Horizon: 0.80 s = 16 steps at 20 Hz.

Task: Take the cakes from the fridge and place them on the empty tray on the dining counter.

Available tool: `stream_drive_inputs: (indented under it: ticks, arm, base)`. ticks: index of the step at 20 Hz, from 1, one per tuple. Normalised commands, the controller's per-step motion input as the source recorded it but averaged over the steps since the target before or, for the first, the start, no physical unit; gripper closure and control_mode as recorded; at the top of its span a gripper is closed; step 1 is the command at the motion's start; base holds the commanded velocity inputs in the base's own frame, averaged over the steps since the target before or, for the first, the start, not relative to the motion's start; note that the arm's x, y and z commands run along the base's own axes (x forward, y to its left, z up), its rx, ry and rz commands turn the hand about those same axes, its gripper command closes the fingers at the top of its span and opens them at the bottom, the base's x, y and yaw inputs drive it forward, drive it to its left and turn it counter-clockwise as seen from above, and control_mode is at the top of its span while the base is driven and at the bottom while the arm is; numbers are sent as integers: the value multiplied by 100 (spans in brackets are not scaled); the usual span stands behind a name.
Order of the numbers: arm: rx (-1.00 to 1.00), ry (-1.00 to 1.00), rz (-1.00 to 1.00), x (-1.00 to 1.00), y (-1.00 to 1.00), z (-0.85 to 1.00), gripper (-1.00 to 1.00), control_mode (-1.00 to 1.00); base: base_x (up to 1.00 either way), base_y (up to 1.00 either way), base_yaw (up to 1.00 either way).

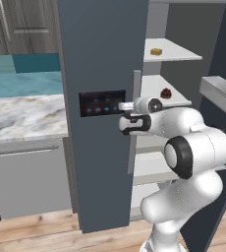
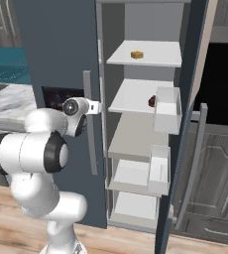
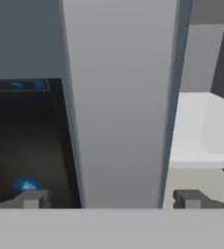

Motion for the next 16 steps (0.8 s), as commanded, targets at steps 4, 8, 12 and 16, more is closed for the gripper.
stream_drive_inputs:
  ticks: [4, 8, 12, 16]
  arm:
    - [0, -8, 0, 58, 0, -19, -100, -100]
    - [0, -6, 0, 60, -1, -16, -100, -100]
    - [0, 0, 0, 68, -5, -3, -100, -100]
    - [0, 10, 0, 66, 0, 1, 100, -100]
  base:
    - [0, 0, 0]
    - [0, 0, 0]
    - [0, 0, 0]
    - [0, 0, 0]
